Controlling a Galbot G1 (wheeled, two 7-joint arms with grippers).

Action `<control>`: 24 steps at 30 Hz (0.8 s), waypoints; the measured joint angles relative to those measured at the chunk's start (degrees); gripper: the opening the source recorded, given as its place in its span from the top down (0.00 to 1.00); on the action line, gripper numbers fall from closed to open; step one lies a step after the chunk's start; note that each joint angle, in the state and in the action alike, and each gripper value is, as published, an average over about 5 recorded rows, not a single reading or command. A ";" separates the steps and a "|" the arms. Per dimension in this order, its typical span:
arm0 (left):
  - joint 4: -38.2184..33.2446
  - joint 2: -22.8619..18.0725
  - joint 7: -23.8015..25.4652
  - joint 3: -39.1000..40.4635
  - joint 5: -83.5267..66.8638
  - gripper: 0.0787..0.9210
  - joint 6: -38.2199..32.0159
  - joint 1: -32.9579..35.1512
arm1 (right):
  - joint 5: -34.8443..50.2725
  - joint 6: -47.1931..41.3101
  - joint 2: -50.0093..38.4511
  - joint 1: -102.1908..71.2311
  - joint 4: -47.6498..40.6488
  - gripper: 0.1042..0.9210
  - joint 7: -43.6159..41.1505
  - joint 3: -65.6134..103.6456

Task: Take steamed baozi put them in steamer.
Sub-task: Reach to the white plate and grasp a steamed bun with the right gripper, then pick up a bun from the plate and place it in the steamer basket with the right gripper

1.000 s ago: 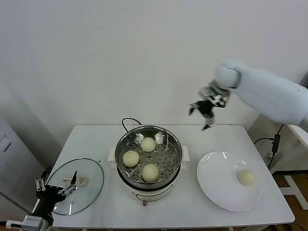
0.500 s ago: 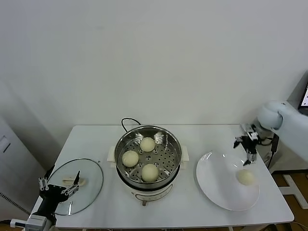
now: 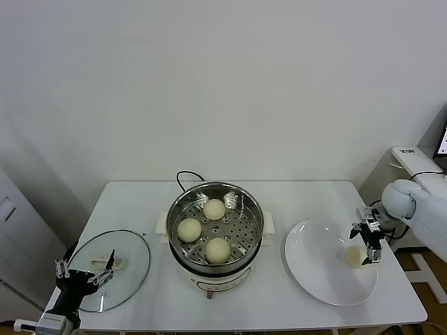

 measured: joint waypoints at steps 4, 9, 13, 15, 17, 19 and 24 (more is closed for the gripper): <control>0.09 -0.03 0.00 0.08 0.02 0.12 0.00 -0.07 | -0.74 0.02 0.30 -1.29 -0.33 0.13 0.81 0.75; 0.09 -0.04 0.01 0.18 0.06 0.12 -0.01 -0.14 | -1.59 -0.01 0.32 -1.80 -0.23 0.24 1.24 1.02; 0.09 0.01 0.01 0.05 -0.01 0.12 -0.07 -0.10 | -1.79 -0.15 -0.08 -1.50 0.15 0.39 1.25 0.61; 0.08 0.03 0.02 -0.05 -0.07 0.12 -0.11 -0.07 | -1.57 -0.32 -0.39 -0.82 0.51 0.45 1.18 -0.06; 0.06 0.02 0.02 -0.10 -0.12 0.12 -0.12 -0.06 | -0.94 -0.55 -0.65 0.34 0.97 0.53 1.12 -1.14; 0.04 -0.01 0.02 -0.09 -0.14 0.12 -0.12 -0.10 | 0.28 -0.90 -0.76 2.13 1.56 0.60 1.12 -2.79; -0.11 -0.24 0.04 0.16 -0.08 0.12 -0.14 -0.18 | 6.17 -2.39 0.04 9.97 3.44 0.68 1.24 -9.25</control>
